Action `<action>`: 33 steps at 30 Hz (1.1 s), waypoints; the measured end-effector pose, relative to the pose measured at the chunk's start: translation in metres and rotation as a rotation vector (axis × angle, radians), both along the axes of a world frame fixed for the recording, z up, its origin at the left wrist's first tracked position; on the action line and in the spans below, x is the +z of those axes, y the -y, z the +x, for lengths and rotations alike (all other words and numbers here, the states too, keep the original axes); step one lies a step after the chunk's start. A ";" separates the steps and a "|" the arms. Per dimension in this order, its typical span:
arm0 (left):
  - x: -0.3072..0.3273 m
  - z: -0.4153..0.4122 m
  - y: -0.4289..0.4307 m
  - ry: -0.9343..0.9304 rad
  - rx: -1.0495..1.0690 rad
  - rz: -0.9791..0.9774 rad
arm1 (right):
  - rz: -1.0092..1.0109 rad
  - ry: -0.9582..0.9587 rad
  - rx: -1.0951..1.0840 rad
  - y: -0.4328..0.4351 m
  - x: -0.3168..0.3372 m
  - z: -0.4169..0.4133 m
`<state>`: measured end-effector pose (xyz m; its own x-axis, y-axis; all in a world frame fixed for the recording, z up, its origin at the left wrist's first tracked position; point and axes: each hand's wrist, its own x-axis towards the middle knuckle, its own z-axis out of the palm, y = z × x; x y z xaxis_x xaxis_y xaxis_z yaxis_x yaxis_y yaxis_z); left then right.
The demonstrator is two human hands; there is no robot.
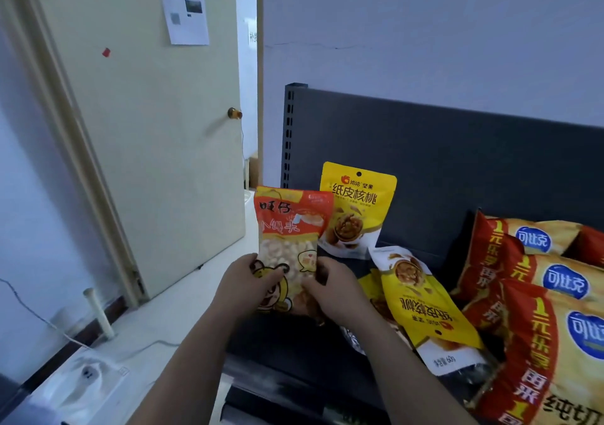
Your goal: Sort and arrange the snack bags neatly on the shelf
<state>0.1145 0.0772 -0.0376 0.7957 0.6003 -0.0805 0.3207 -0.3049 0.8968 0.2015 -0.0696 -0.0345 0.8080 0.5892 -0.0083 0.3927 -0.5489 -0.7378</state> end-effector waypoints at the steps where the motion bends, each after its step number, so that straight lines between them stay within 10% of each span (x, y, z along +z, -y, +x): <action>1: 0.006 -0.005 0.000 0.033 0.007 -0.002 | 0.034 0.007 0.007 0.001 0.005 -0.005; 20: 0.083 -0.005 0.184 0.451 -0.392 -0.279 | 0.428 0.080 -0.270 0.218 0.076 -0.073; 33: 0.089 0.050 0.433 0.327 -0.631 -0.442 | 0.366 0.210 -0.610 0.478 0.071 -0.039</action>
